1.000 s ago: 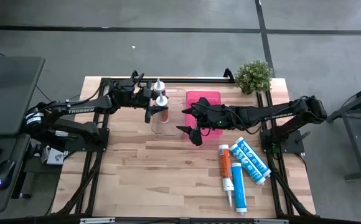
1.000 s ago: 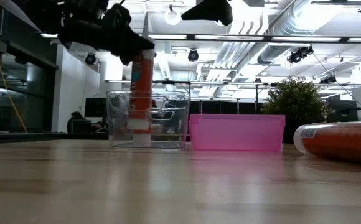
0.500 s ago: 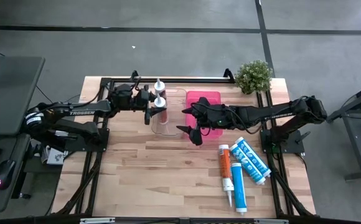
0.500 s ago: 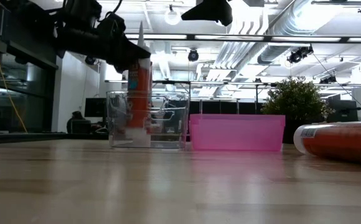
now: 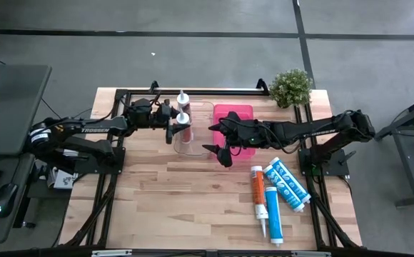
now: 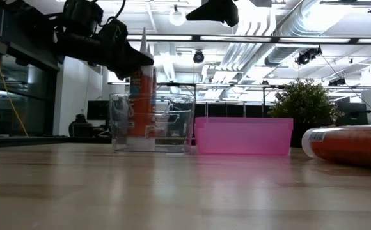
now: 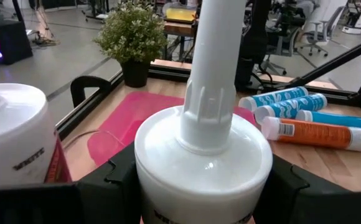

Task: Pick & place silicon tubes, Sealant and Lysol wipes
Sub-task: Put the left orange sealant into the transparent bin

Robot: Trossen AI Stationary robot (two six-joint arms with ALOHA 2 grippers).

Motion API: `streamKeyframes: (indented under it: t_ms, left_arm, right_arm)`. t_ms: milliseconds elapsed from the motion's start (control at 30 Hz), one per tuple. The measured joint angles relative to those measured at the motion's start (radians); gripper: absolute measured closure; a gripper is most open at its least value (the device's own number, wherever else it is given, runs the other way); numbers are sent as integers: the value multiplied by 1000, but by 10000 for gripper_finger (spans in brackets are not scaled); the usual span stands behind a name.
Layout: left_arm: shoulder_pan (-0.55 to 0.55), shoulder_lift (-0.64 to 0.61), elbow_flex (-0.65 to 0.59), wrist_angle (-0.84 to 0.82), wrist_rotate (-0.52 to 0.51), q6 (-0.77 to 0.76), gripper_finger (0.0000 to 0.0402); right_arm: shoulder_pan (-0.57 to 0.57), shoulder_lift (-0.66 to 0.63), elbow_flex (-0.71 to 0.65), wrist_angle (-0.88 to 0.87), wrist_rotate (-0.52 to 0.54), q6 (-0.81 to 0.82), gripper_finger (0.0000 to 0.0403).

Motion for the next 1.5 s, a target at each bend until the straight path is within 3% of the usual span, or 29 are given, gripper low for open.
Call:
streamKeyframes:
  t_ms: [567, 767, 867, 1233, 1500]
  left_arm:
    - [0, 93, 4, 114, -11, -76, 203]
    - [0, 97, 6, 81, -32, -116, 56]
    - [0, 95, 10, 92, -34, -128, 15]
    - [0, 94, 10, 94, 1, -128, 43]
    - [0, 30, 10, 0, 17, -125, 44]
  right_arm:
    - [0, 0, 0, -1, -11, 2, 55]
    - [0, 0, 0, -1, -19, 1, 55]
    - [0, 0, 0, -2, -19, 1, 55]
    - [0, 0, 0, -2, -27, 2, 55]
    - [0, 0, 2, -2, -30, 9, 55]
